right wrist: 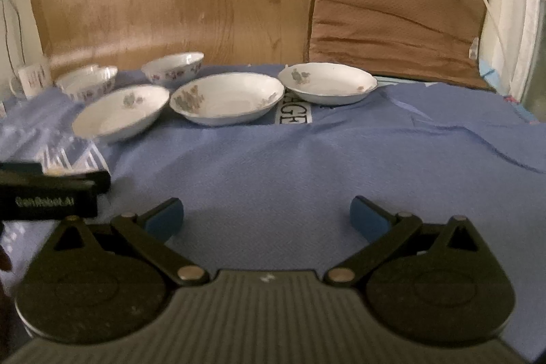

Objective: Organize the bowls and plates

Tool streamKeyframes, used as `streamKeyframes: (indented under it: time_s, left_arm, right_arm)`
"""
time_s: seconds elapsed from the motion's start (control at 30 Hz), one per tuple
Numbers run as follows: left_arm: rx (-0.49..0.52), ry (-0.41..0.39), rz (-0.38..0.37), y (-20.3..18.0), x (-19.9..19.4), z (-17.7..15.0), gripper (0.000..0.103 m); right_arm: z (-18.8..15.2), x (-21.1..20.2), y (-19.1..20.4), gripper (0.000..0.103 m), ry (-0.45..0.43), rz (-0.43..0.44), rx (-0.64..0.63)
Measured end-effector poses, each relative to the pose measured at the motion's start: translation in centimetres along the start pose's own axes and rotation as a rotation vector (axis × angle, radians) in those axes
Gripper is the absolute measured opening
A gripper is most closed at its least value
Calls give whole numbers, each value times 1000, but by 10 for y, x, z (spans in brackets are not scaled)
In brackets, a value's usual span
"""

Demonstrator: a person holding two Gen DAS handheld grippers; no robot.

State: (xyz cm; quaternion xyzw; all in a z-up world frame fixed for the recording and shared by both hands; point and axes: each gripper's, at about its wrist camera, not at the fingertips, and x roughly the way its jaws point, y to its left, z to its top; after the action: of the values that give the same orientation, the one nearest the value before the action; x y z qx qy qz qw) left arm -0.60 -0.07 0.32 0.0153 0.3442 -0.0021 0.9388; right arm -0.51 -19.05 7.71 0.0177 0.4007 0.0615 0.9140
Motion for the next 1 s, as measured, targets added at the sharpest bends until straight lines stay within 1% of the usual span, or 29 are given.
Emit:
streamKeyframes:
  time_s: [0.13, 0.37, 0.53, 0.8, 0.83, 0.87, 0.93, 1.0]
  left_arm:
    - [-2, 0, -1, 0, 0, 0, 103]
    - [-1, -1, -1, 0, 0, -1, 103]
    - [-1, -2, -1, 0, 0, -1, 103]
    - [-3, -9, 2, 1, -1, -1, 103]
    - [-4, -18, 1, 1, -2, -1, 103]
    - [-6, -36, -4, 2, -5, -2, 103]
    - [-3, -86, -10, 2, -12, -3, 103]
    - [18, -136, -12, -1, -19, -6, 103]
  right_arm:
    - [0, 1, -6, 103, 3, 13, 24]
    - [-1, 0, -5, 103, -5, 10, 19]
    - [-4, -10, -8, 103, -81, 9, 38]
    - [-4, -17, -14, 103, -143, 16, 75]
    - [-4, -17, -15, 103, -151, 16, 83]
    - [-5, -19, -16, 101, -158, 16, 90]
    - [-5, -20, -18, 97, -165, 15, 105]
    - [-6, -20, -20, 90, -173, 12, 123]
